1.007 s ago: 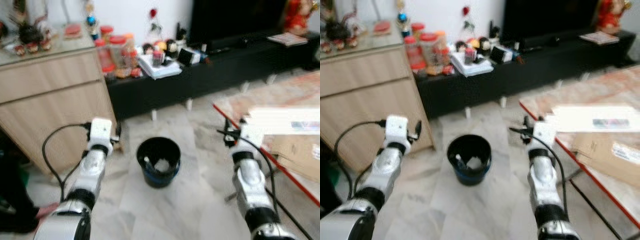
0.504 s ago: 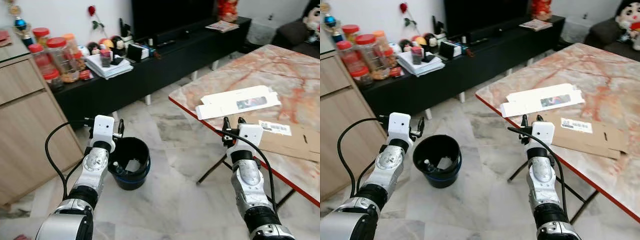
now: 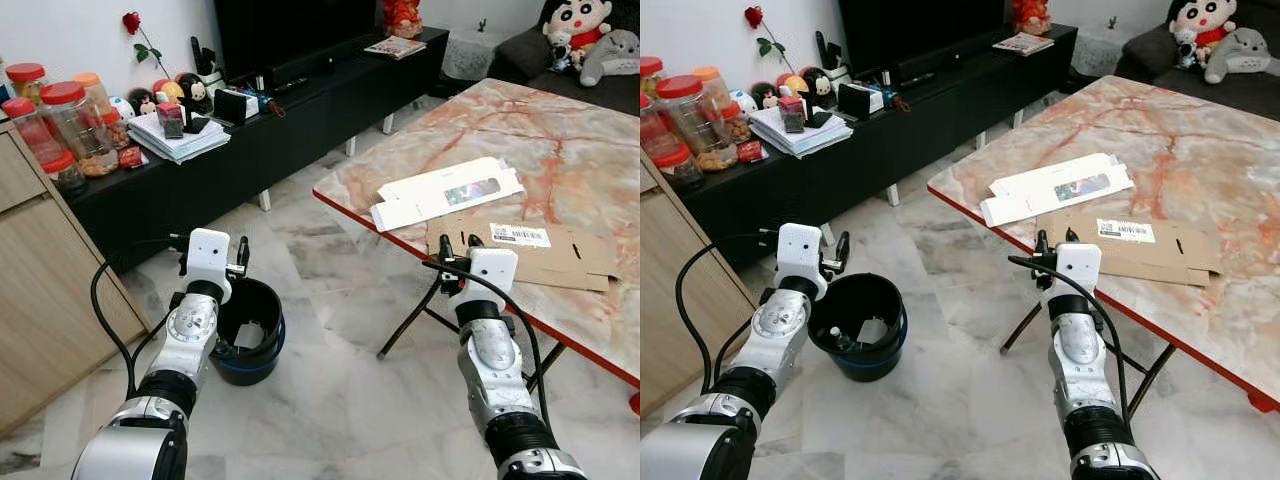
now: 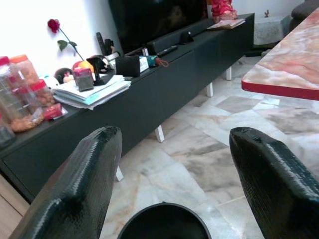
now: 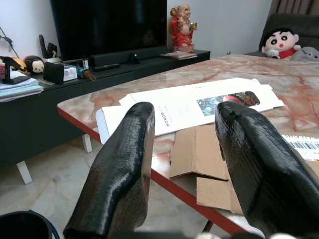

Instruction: Picking trash to rubbish bin

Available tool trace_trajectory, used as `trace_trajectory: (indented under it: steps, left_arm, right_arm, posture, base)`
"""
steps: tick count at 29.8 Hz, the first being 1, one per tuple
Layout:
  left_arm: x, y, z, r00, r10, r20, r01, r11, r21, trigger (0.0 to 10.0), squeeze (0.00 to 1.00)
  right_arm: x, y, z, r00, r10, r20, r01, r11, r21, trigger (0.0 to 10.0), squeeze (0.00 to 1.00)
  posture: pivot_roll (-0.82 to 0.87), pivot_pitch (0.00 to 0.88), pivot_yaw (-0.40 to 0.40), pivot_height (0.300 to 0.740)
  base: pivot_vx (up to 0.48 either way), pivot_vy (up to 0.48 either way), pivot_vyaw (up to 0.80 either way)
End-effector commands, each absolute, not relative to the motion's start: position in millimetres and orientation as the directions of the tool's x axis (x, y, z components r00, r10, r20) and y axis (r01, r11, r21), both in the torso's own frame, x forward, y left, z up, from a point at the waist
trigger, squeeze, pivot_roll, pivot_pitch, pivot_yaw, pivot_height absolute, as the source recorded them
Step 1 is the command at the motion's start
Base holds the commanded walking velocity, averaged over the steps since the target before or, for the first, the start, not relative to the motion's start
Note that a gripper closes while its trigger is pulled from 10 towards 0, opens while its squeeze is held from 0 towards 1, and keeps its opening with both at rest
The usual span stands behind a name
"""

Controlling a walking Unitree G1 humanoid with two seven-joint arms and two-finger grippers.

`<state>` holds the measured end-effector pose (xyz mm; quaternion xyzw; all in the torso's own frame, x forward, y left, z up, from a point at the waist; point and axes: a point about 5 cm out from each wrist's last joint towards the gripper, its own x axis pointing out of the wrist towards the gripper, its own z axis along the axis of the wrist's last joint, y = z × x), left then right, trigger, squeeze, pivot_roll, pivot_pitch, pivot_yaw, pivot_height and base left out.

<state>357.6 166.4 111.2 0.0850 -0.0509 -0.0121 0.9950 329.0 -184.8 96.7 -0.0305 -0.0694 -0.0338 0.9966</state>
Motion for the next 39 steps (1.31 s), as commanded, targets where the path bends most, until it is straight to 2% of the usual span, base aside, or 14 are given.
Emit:
trace_trajectory:
  steps: [1,4,25,34,39]
  left_arm:
    - [360.4,167.6,115.6,0.995,-0.027,0.099,0.011,0.987,0.16,10.0,0.0]
    - [360.4,167.3,115.7,0.994,-0.03,0.101,0.012,0.986,0.167,10.0,0.0]
    - [360.5,165.0,116.6,0.994,-0.052,0.1,0.034,0.984,0.176,10.0,0.0]
    - [362.9,160.9,121.6,0.991,-0.072,0.111,0.051,0.983,0.178,10.0,0.0]
    - [363.8,162.3,122.4,0.992,-0.068,0.108,0.047,0.981,0.19,10.0,0.0]
  right_arm:
    - [334.1,-179.2,103.9,0.986,-0.055,0.156,0.065,0.996,-0.057,10.0,0.0]
    - [334.1,-180.0,103.2,0.987,-0.061,0.15,0.07,0.996,-0.059,10.0,0.0]
    - [332.8,-179.5,101.1,0.987,-0.076,0.14,0.084,0.995,-0.049,10.0,0.0]
    - [332.9,-179.8,102.9,0.985,-0.087,0.15,0.094,0.995,-0.039,10.0,0.0]
    - [332.7,-177.0,103.1,0.985,-0.077,0.152,0.084,0.996,-0.042,10.0,0.0]
  posture:
    - [0.18,0.015,0.02,0.74]
    - [0.17,0.021,0.022,0.74]
    - [0.17,0.034,0.03,0.74]
    - [0.17,0.03,0.037,0.74]
    - [0.17,0.031,0.039,0.74]
  base:
    - [0.0,0.48,-0.77]
    - [0.0,0.397,-0.77]
    - [0.0,0.0,-0.77]
    - [0.0,0.0,0.0]
    - [0.304,0.0,0.0]
